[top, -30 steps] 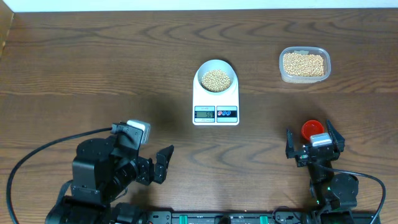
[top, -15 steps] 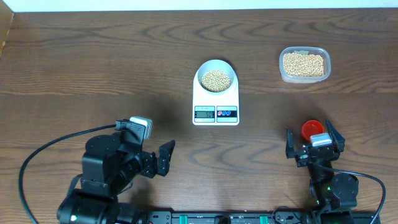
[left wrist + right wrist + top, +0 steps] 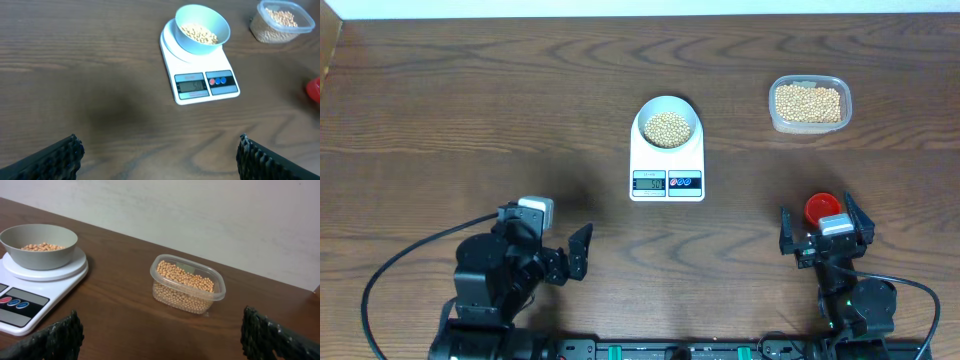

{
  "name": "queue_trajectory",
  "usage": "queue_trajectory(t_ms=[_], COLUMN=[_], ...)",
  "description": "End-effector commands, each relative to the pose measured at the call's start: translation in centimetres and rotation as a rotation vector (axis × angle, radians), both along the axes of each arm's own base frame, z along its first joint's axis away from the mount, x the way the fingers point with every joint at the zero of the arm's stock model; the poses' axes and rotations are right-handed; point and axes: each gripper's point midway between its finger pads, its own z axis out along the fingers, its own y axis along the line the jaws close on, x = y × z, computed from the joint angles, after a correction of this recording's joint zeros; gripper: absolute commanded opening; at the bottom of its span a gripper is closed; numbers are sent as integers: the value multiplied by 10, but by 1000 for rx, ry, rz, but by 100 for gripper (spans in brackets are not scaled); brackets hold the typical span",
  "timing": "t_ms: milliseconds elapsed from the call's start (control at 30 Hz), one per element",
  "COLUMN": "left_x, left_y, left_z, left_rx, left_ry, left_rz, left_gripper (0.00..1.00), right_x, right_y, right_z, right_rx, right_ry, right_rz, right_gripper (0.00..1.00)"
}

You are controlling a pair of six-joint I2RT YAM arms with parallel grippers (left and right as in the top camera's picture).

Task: Scoop item into bowl and weigh 50g on scale

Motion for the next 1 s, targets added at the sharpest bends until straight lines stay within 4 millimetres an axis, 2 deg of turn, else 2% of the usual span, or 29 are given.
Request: queue_trajectory(t_ms=[0,267,567,967], left_x=[-3,-6,-9,-8], left_y=[1,10,12,24], left_z=[-2,-2,-13,-11], left_rx=[-21,-41,-47,-49], left_ry=[-23,-84,-111,-154], left_rz=[6,47,56,118], left_gripper=[100,100,100,100], right_x=[0,0,0,0], right_y=[1,1,1,1], right_z=[0,0,0,0], right_rx=[16,16,16,16], right_ry=[1,2,2,2], right_rz=[-1,-1,-1,-1], right_gripper=[99,99,99,99])
